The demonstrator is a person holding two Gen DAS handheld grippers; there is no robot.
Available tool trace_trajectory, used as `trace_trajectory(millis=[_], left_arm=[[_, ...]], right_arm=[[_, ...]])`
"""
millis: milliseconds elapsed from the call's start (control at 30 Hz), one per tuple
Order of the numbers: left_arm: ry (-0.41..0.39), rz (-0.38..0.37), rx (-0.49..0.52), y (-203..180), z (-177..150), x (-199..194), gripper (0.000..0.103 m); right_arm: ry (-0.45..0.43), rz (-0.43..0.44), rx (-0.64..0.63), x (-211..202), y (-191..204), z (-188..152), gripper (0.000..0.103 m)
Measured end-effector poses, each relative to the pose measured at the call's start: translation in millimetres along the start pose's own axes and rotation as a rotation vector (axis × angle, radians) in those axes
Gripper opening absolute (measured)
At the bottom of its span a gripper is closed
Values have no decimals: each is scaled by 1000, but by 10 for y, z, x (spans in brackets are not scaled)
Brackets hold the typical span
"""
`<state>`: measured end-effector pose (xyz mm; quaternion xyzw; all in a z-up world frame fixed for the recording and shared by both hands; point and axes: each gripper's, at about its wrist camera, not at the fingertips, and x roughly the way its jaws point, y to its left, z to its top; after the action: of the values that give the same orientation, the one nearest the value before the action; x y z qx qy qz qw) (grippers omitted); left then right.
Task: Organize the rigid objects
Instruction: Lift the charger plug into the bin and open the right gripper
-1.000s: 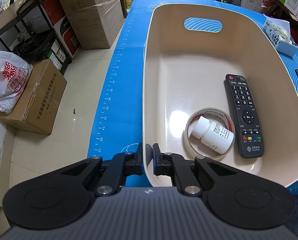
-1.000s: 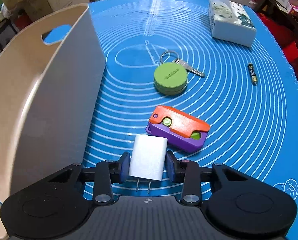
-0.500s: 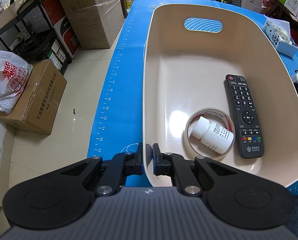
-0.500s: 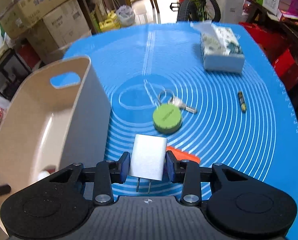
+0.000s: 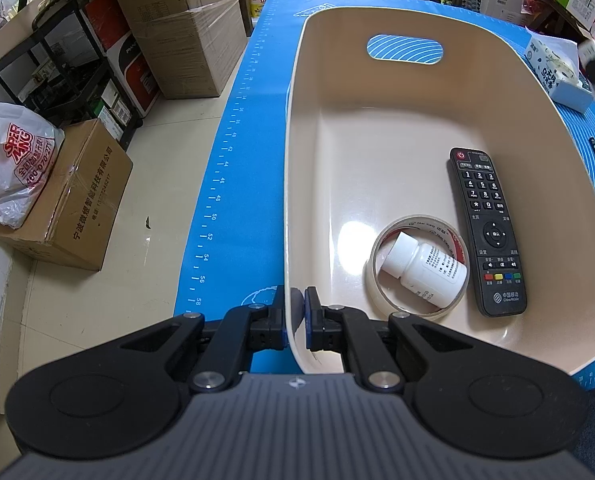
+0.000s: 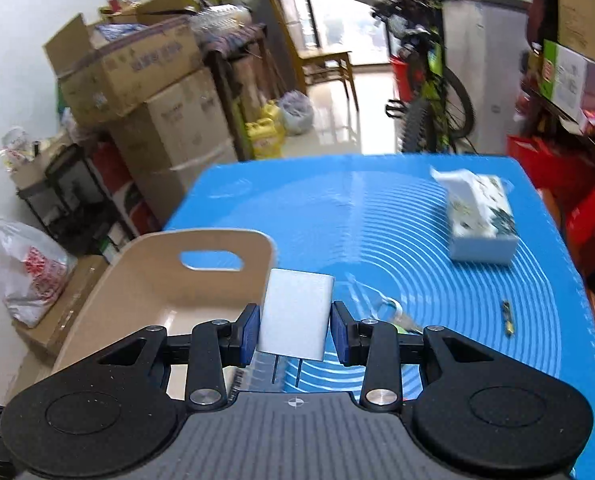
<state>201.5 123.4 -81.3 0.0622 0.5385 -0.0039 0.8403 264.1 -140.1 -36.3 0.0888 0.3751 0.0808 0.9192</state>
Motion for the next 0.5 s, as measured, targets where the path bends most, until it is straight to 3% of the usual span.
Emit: trace_trajectory(millis=[267, 500], left_arm=[[0, 0, 0, 6, -4, -1, 9], [-1, 0, 1, 7, -8, 1, 9]], right_arm=[[14, 85, -89, 128, 450, -4, 44], [121, 112, -219, 379, 854, -188, 44]])
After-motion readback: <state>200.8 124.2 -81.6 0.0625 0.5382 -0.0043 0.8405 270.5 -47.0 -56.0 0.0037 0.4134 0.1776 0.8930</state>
